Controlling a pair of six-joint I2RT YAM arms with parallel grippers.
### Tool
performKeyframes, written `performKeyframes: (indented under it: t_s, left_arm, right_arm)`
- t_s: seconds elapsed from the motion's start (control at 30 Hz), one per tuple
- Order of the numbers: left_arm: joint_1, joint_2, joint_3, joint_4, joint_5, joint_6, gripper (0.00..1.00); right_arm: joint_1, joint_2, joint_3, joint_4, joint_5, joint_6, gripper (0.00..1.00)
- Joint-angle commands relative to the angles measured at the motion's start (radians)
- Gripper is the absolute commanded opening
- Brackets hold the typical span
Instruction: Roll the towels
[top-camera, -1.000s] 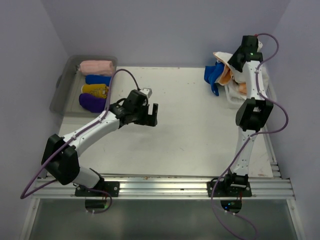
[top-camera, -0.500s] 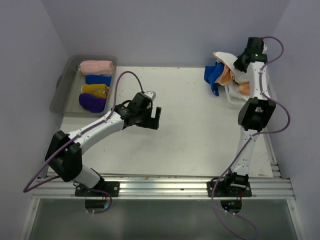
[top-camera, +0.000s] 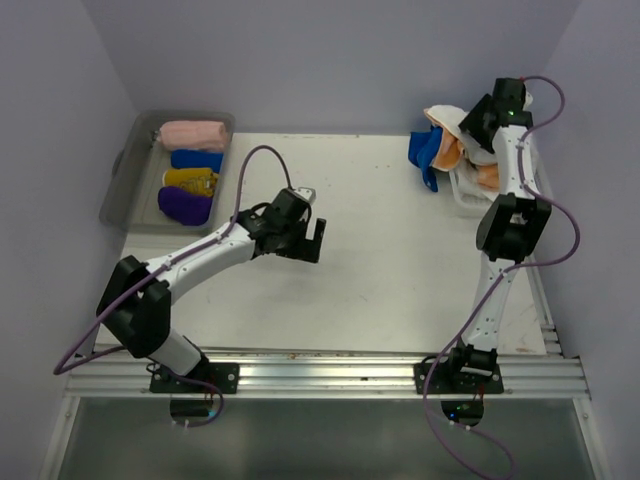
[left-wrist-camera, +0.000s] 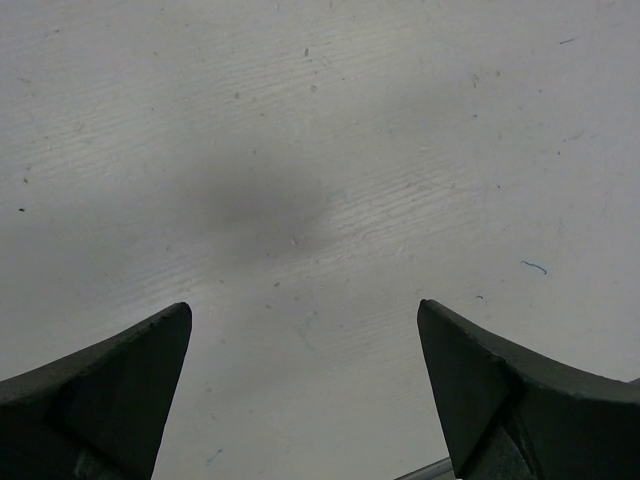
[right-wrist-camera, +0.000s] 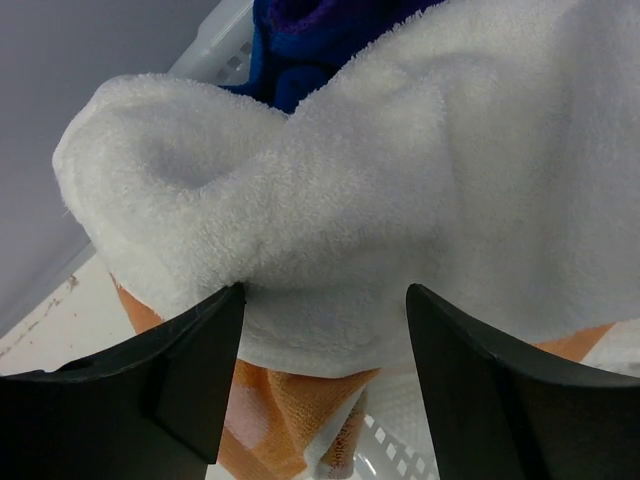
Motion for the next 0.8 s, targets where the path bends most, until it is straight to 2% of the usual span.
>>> performKeyframes:
  t_s: [0.0,0.07,0.1,0.2,0.3,0.5,0.77]
  left_arm:
    - [-0.011,0.011,0.036,-0.013,-0.025,-0.019,1.00]
    - [-0.016,0.011,0.036,-0.013,-0.030,-0.021,1.00]
    - [-0.018,0.014,0.034,-0.013,-0.035,-0.024,1.00]
    - [-0.025,0.018,0.033,-0.020,-0.047,-0.028,1.00]
    - [-0.031,0.024,0.037,-0.027,-0.053,-0.030,1.00]
    - [-0.044,0.034,0.043,-0.027,-0.062,-0.030,1.00]
    - [-0.064,0.057,0.062,-0.031,-0.065,-0.012,1.00]
  right_arm:
    - [-0.003,0.021,0.059,0.007,-0.008,-0.005,0.70]
    - [-0.003,0.033,0.057,0.016,-0.016,0.006,0.56]
    - [-0.003,0.038,0.057,0.018,-0.019,0.010,0.41]
    - [-0.004,0.038,0.054,0.020,-0.019,0.020,0.16]
    - [-0.006,0.001,0.022,0.036,-0.005,0.021,0.10]
    - [-0.006,-0.180,-0.165,0.145,0.088,0.015,0.00]
    - [-0.006,-0.373,-0.269,0.201,0.166,-0.036,0.00]
